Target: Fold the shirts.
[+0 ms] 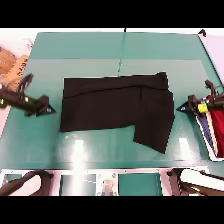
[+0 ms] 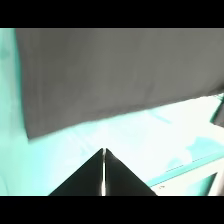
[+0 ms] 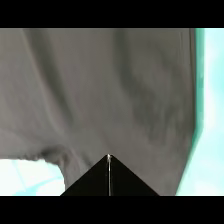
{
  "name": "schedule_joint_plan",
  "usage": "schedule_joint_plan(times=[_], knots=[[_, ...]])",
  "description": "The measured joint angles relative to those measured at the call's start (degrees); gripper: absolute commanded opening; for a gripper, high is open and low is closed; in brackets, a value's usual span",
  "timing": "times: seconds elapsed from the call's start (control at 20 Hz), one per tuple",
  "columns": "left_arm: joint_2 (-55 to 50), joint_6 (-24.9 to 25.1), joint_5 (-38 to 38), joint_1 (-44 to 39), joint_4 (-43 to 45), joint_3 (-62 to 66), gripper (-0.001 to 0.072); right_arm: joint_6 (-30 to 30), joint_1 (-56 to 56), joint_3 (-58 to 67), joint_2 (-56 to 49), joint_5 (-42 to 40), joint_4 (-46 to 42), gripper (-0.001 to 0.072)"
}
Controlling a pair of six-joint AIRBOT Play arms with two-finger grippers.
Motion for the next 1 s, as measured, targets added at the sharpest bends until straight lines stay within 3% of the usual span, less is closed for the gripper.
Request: schedule_joint_plan(times=[0.05,0.1,0.25,0.35,0.55,0.95,1.0], knots=[[4.3,-0.5,1.5,0.0,0.0,-4.3,0.0369,0.3,-0.1,-3.1,2.4,-1.2,-0.5,0.0012],[8.1,-1.2,3.3,0.0,0.3,-8.6,0.049,0.5,-0.2,-5.7,4.2,-2.6,-0.5,0.0012],[15.2,-3.2,7.1,-0.4,-1.8,-19.2,0.0487,0.7,-0.3,-10.9,6.8,-4.8,1.6,0.0015],[17.3,-4.0,10.8,-2.5,-5.3,-25.3,0.0487,0.9,-0.3,-12.9,7.4,-6.0,3.7,0.01],[18.9,-9.0,23.5,-9.6,-9.9,-34.6,0.0488,1.0,-0.3,-14.4,7.5,-8.2,7.4,0.0098],[19.3,-19.6,48.5,-17.0,-12.3,-39.3,0.0486,1.0,-0.4,-15.0,7.5,-12.4,10.5,0.01],[19.3,-20.2,50.1,-17.2,-12.3,-39.4,0.0486,1.0,-0.4,-15.0,7.5,-13.0,10.9,0.013]])
